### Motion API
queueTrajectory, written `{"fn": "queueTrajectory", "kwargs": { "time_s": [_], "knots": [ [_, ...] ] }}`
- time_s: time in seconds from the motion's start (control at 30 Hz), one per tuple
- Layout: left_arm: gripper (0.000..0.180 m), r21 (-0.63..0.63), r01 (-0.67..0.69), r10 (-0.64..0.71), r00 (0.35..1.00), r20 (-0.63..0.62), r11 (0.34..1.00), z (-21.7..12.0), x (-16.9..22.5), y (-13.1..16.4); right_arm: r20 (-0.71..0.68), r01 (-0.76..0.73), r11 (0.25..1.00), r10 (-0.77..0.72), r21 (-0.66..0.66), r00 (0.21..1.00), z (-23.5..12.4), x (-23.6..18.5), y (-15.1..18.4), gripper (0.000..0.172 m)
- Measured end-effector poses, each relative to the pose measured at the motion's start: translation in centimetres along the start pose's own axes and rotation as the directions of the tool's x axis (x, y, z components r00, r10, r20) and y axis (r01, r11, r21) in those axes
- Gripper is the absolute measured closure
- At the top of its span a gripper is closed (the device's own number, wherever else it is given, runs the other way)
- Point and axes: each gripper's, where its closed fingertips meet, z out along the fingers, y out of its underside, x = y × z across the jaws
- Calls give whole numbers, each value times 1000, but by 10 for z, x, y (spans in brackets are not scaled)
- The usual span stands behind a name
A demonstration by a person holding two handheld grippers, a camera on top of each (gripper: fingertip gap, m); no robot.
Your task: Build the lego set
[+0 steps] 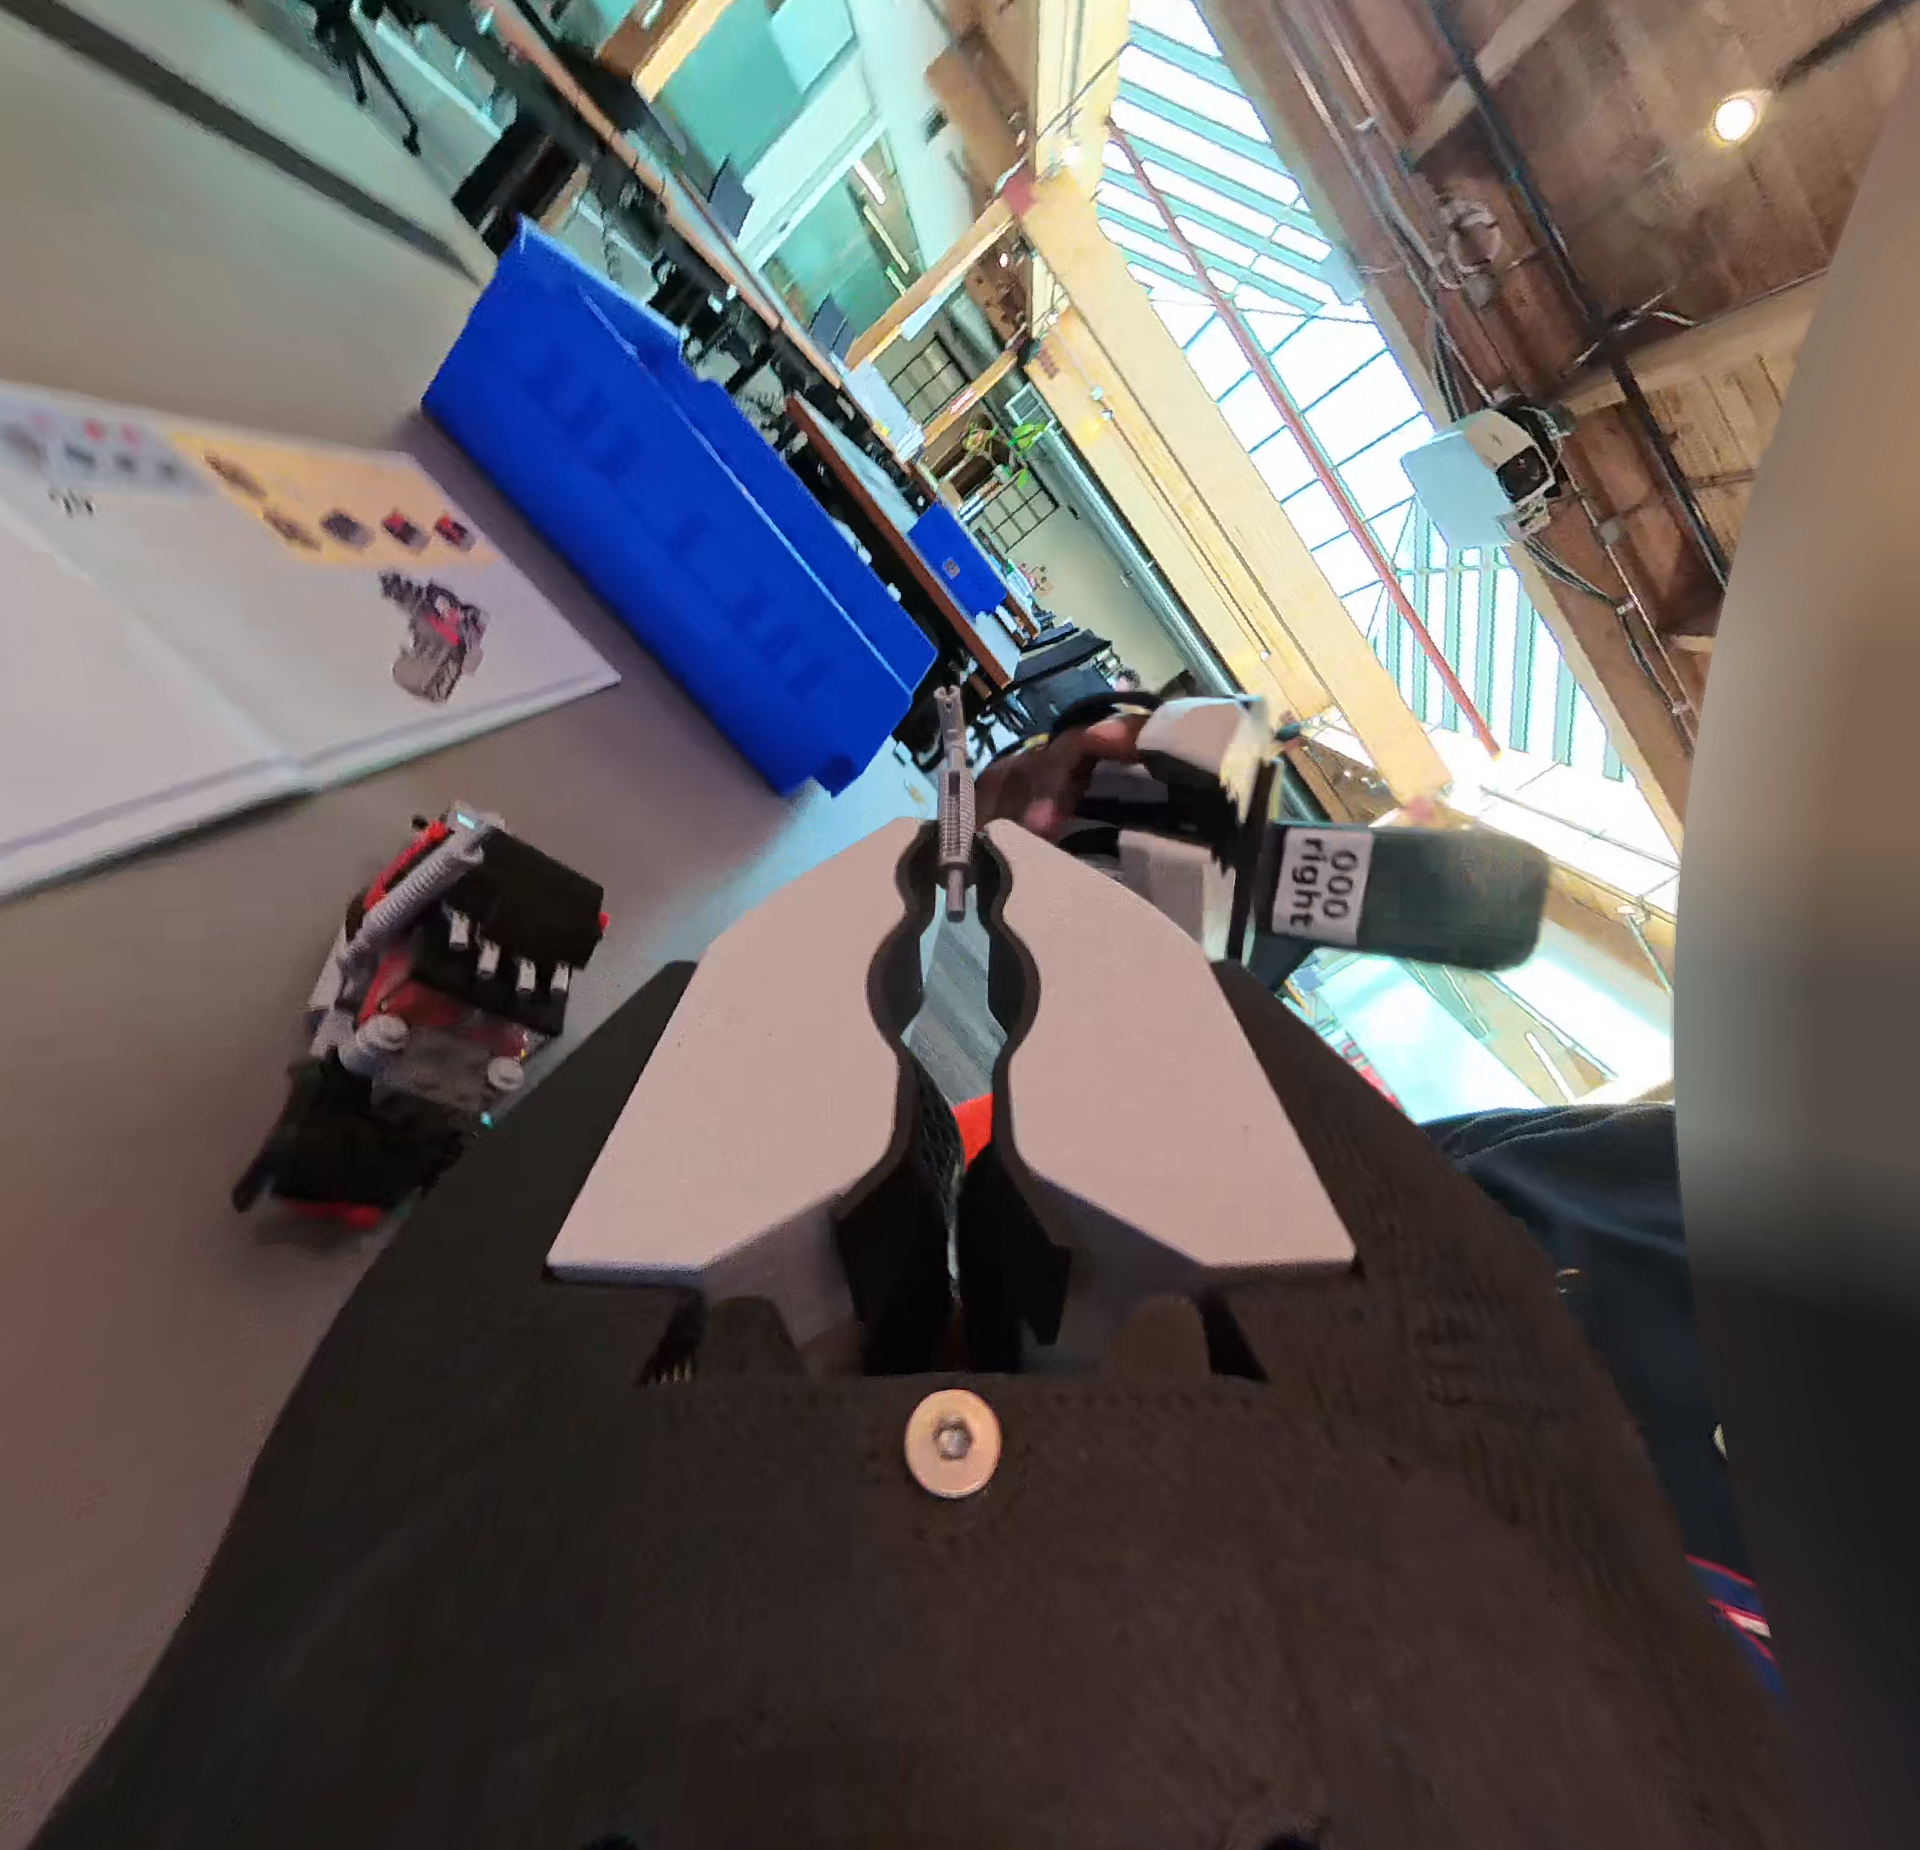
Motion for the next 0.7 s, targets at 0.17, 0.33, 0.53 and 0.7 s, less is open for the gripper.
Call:
{"fn": "queueTrajectory", "kwargs": {
  "time_s": [0.17, 0.33, 0.53, 0.7],
  "knots": [
    [174, -32, 75, -76, 996, -43, 997, 11, 11, 7, 27, 396, 902, -397, -170, 917, 19, -12, 17, 156],
    [173, 3, 131, -130, 987, -97, 991, 13, 23, -2, -33, 341, 929, -349, -141, 937, 19, -5, 12, 163],
    [174, -36, 62, -63, 997, -32, 997, 17, 21, 4, -25, 440, 882, -450, -170, 893, 15, -8, 14, 158],
    [170, 7, 4, -4, 997, -82, 1000, 15, 30, -2, -22, 403, 899, -413, -173, 911, 16, -6, 11, 165]
  ]
}}
